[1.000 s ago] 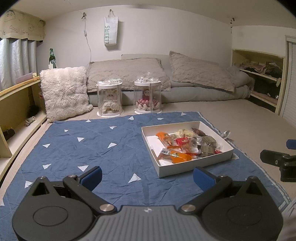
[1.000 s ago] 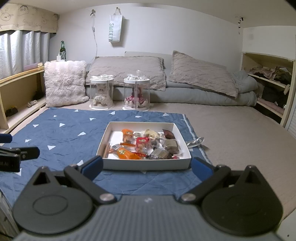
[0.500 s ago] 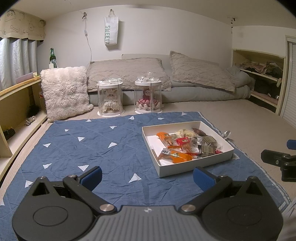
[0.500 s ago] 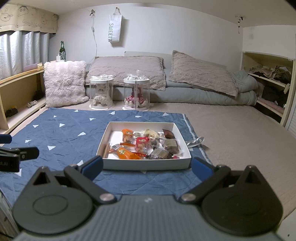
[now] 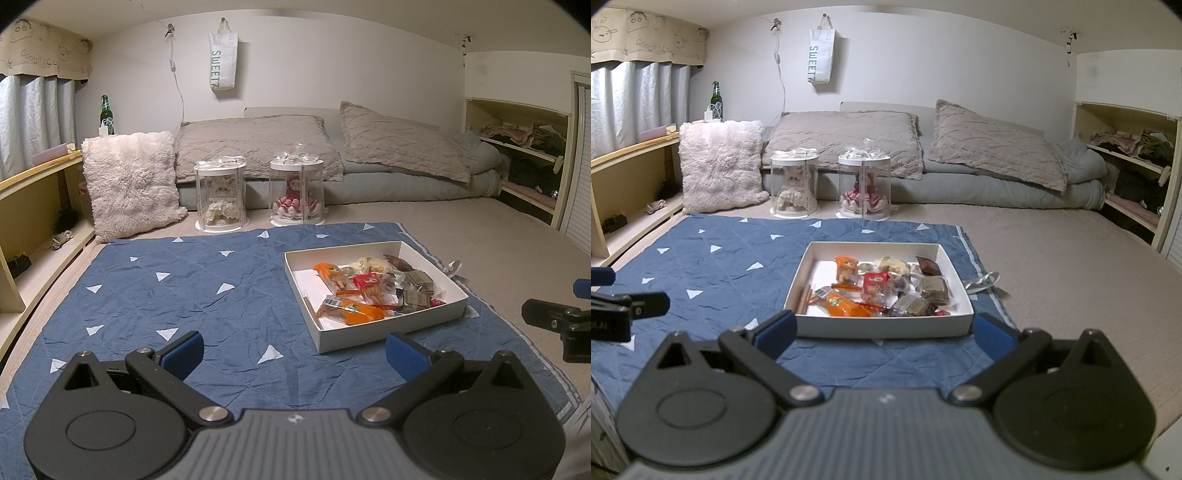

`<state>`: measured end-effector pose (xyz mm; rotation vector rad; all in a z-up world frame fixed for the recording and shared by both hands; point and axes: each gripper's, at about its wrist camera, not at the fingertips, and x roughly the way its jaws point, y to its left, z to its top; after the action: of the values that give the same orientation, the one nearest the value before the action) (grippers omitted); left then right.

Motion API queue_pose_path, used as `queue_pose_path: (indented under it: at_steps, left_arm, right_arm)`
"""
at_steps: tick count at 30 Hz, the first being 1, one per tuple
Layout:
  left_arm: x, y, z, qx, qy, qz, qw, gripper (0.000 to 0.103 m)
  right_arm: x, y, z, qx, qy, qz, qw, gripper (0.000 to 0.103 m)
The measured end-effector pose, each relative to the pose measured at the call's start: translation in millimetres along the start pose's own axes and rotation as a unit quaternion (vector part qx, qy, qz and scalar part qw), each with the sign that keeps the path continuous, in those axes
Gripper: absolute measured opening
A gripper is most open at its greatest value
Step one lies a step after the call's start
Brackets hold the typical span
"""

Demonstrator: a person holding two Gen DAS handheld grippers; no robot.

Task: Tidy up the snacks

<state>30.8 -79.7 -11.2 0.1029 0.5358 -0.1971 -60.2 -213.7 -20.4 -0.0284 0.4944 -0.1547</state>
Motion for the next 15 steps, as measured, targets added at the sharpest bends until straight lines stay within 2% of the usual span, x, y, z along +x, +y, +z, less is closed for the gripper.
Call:
queue_pose_path:
  at_steps: [15]
  left_arm:
    - [-0.2,-0.3,-0.1,0.0,0.0,0.0,1.0,0.103]
  right_arm:
    - [0.2,0.4,-0.3,0.0,0.0,0.0,1.0,0.103]
